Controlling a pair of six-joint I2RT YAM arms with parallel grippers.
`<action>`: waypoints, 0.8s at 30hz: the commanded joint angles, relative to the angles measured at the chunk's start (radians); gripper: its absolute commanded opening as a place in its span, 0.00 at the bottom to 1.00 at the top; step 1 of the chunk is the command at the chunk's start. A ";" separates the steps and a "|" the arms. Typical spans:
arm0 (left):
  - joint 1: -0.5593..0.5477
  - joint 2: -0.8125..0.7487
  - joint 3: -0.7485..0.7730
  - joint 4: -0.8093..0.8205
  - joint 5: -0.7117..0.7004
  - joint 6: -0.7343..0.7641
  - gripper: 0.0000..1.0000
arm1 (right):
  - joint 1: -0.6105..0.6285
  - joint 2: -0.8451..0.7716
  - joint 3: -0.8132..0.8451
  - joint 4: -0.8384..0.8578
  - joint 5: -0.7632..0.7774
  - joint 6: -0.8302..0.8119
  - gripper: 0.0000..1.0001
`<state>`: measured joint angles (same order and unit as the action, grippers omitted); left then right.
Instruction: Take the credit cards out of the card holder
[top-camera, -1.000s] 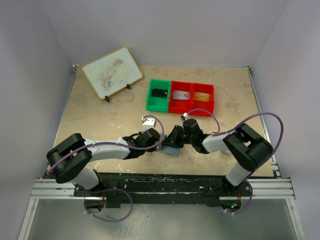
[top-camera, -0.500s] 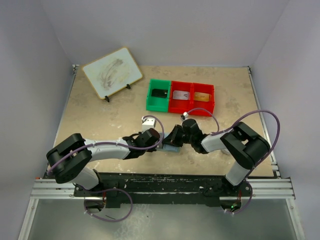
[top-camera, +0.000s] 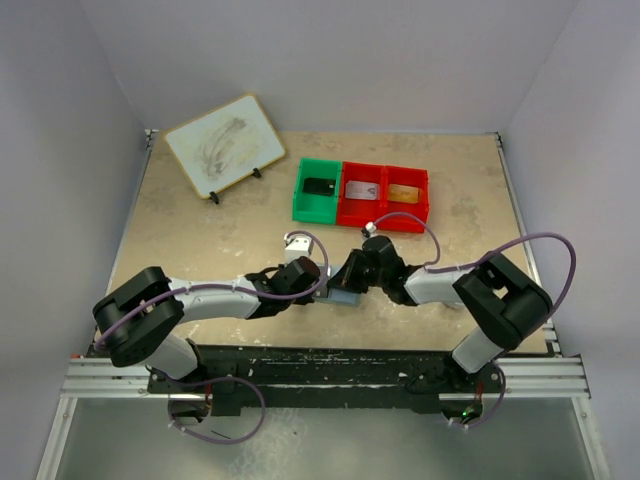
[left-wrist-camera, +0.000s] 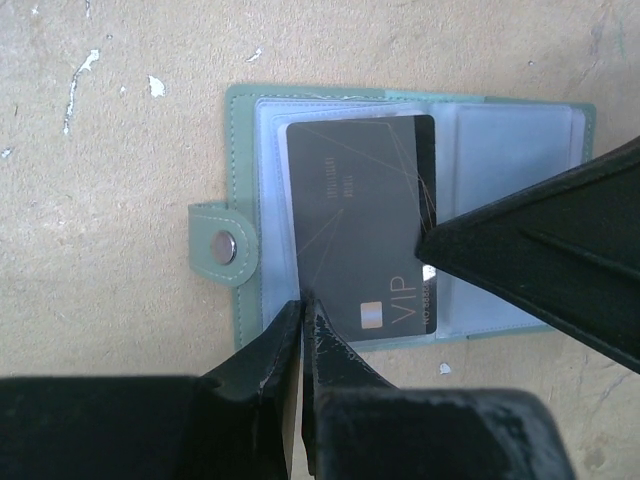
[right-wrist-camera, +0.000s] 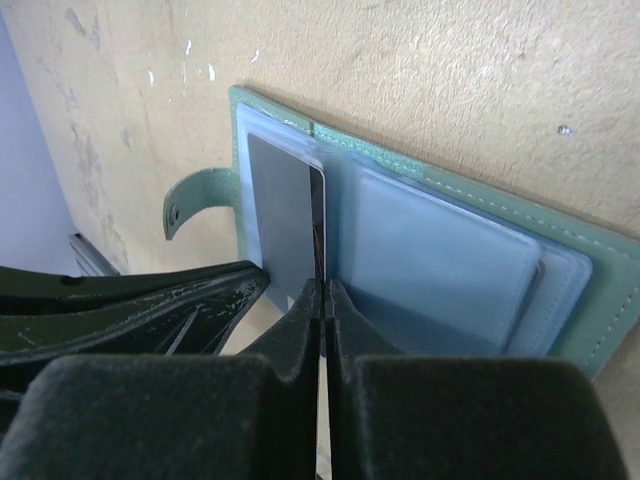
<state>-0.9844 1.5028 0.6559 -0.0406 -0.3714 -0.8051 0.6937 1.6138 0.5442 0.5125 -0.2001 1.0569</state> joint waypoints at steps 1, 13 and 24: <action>-0.013 0.000 -0.031 -0.035 0.042 -0.023 0.00 | -0.012 -0.064 0.015 -0.062 0.003 -0.032 0.00; -0.012 -0.005 -0.038 -0.035 0.038 -0.028 0.00 | -0.073 -0.110 -0.053 -0.030 -0.058 -0.031 0.00; -0.013 -0.060 -0.003 -0.039 0.046 -0.023 0.10 | -0.082 -0.085 -0.064 -0.009 -0.087 -0.036 0.00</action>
<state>-0.9901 1.4864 0.6430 -0.0334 -0.3550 -0.8276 0.6140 1.5230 0.4808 0.4683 -0.2615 1.0359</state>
